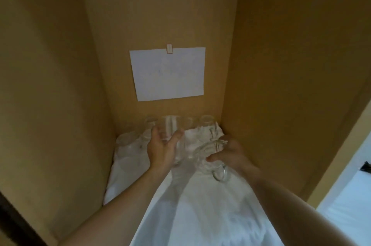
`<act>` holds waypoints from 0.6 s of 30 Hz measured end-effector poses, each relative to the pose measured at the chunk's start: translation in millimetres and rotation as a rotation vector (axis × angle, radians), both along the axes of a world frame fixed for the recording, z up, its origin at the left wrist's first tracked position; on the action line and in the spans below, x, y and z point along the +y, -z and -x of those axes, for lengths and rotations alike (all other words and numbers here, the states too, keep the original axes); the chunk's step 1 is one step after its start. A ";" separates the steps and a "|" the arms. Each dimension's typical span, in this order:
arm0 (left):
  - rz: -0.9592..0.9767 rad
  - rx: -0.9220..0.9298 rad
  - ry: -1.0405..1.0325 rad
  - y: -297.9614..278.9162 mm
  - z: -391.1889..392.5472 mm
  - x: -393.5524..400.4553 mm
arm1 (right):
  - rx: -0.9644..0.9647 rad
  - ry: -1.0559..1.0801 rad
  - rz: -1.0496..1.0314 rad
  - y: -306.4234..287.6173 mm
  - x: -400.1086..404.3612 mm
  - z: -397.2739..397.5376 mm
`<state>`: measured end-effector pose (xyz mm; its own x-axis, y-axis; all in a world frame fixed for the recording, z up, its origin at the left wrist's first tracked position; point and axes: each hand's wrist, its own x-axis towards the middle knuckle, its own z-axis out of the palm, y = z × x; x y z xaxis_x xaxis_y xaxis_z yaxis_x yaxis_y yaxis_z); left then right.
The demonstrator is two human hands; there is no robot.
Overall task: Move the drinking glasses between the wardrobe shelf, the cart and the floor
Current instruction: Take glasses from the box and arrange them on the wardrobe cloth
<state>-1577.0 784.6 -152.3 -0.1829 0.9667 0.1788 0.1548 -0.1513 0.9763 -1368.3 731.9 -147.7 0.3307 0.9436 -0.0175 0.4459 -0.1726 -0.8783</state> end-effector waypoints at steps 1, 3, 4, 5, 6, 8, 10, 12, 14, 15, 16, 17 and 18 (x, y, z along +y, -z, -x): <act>-0.003 0.007 -0.014 0.1 -3.3 2.4 | -0.078 -0.014 0.011 1.1 9.3 -2.7; -0.021 0.024 -0.046 0.1 -8.1 6.1 | -0.177 -0.049 0.026 6.4 28.3 -7.1; -0.026 0.024 -0.060 0.8 -9.4 7.6 | -0.200 -0.064 0.033 8.8 36.5 -7.8; -0.022 0.024 -0.077 2.2 -11.0 10.4 | -0.213 -0.080 0.043 11.6 44.4 -8.9; -0.014 0.024 -0.093 3.7 -12.2 12.6 | -0.236 -0.094 0.056 14.2 51.3 -9.3; 0.005 0.021 -0.123 5.9 -13.6 16.8 | -0.345 -0.123 0.072 17.8 64.5 -6.8; 0.006 0.024 -0.145 7.9 -14.1 19.4 | -0.468 -0.150 0.055 20.1 76.1 -2.8; -0.001 0.028 -0.170 9.1 -13.9 20.8 | -0.540 -0.164 0.045 24.4 86.5 -0.2; -0.005 0.029 -0.192 10.3 -12.3 20.5 | -0.571 -0.178 0.054 29.3 95.0 1.7; -0.005 0.037 -0.202 10.6 -11.5 20.6 | -0.578 -0.188 0.057 31.9 99.9 2.5; -0.005 0.044 -0.208 10.3 -11.1 20.6 | -0.588 -0.198 0.057 33.8 104.7 2.5; -0.002 0.046 -0.213 10.1 -11.4 21.3 | -0.599 -0.206 0.056 36.1 109.7 2.3; 0.002 0.043 -0.216 9.8 -11.9 22.1 | -0.607 -0.209 0.054 37.9 114.7 2.1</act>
